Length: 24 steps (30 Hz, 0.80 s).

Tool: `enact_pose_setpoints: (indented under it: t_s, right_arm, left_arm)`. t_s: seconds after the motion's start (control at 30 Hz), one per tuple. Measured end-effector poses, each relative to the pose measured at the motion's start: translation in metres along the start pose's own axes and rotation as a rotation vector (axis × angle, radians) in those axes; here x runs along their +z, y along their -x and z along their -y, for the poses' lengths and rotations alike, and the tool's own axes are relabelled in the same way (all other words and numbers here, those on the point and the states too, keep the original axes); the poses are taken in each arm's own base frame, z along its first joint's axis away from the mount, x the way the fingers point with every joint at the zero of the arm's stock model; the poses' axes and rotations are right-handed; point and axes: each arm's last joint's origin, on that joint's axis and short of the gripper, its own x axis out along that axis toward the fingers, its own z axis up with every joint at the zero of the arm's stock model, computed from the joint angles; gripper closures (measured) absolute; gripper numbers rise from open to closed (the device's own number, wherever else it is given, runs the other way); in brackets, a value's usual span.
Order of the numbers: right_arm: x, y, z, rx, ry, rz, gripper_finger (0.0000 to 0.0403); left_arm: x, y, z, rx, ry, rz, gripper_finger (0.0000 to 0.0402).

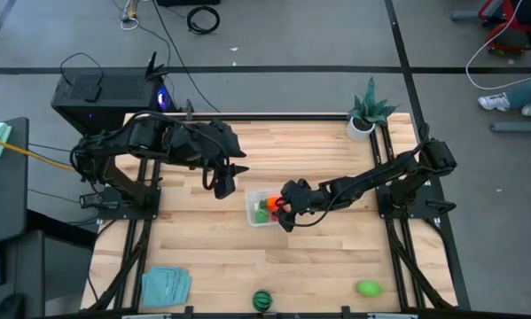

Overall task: Pick and placing Produce into tupperware
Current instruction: Put the green melon into the transparent bin

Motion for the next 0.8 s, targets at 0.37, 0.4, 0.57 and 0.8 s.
enact_pose_setpoints:
  t_s: [0.37, 0.4, 0.57, 0.8]
  right_arm:
    - [0.006, 0.011, -0.001, 0.02, 0.048, 0.015, 0.0091]
    - [0.008, 0.015, -0.001, 0.029, 0.057, 0.024, 0.0093]
    - [0.02, 0.043, 0.0, 0.061, 0.071, 0.065, 0.0103]
    - [0.021, 0.083, 0.003, 0.074, 0.099, 0.047, 0.0151]
  left_arm:
    - [0.0, 0.0, 0.0, -0.002, 0.011, -0.003, 0.0223]
    - [0.0, 0.0, 0.0, -0.003, 0.02, 0.002, 0.0224]
    - [0.003, 0.0, 0.001, -0.012, 0.072, 0.035, 0.0223]
    - [0.003, 0.0, 0.001, -0.013, 0.121, 0.033, 0.0225]
